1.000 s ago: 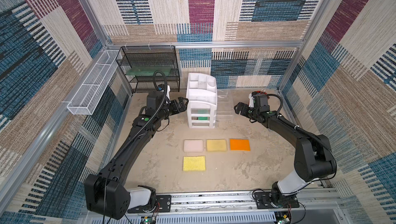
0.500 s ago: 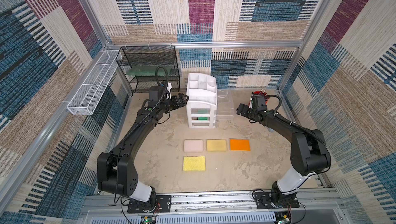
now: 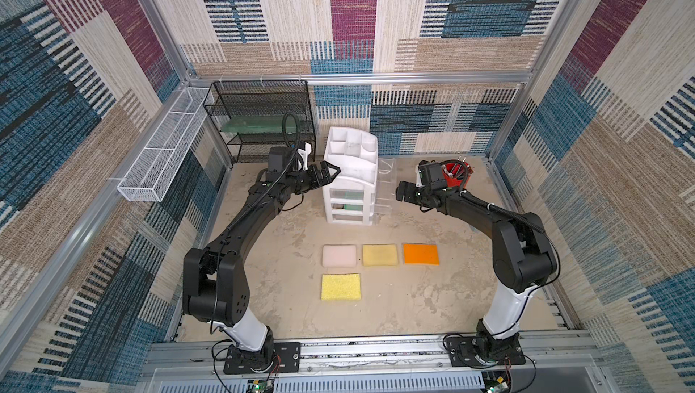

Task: Take the sponge out of the drawer
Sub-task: Close the drawer of the storage box.

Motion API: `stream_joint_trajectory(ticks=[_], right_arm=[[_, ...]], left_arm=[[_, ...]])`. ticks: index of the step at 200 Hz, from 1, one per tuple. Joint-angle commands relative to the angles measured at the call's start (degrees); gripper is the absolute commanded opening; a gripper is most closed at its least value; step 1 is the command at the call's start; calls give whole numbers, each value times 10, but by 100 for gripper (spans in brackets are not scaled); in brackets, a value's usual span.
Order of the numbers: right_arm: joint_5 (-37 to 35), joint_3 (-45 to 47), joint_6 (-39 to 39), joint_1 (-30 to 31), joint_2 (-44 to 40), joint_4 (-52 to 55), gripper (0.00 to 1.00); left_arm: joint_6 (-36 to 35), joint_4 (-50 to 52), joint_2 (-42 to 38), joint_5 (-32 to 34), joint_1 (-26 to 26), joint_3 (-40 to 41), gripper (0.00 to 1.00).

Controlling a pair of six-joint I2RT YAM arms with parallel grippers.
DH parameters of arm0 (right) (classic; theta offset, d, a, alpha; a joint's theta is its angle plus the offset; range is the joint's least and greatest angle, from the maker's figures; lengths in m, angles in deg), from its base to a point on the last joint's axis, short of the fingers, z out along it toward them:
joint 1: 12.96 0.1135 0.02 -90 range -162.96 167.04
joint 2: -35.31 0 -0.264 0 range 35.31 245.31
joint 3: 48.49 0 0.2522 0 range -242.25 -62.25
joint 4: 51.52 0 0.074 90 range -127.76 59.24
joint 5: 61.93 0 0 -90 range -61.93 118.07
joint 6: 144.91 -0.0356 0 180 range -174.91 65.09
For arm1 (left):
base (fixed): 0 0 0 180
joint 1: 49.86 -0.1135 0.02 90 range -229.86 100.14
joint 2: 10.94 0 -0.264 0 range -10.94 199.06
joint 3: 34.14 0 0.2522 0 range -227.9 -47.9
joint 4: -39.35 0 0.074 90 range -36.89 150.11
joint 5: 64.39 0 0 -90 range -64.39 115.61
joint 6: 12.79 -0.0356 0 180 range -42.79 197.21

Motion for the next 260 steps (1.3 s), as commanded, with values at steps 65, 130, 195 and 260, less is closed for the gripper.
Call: stream_joint_trajectory(ticks=[65, 130, 195, 260], right_arm=[[46, -86, 16, 43, 76, -6, 95], [49, -150, 24, 79, 124, 20, 95], [30, -85, 12, 60, 63, 0, 95], [35, -98, 18, 59, 90, 8, 90]], left_arm=[[0, -30, 10, -58, -1, 3, 97], [0, -30, 3, -55, -1, 13, 96], [-16, -16, -25, -17, -1, 22, 96], [-19, -9, -30, -13, -2, 26, 96]])
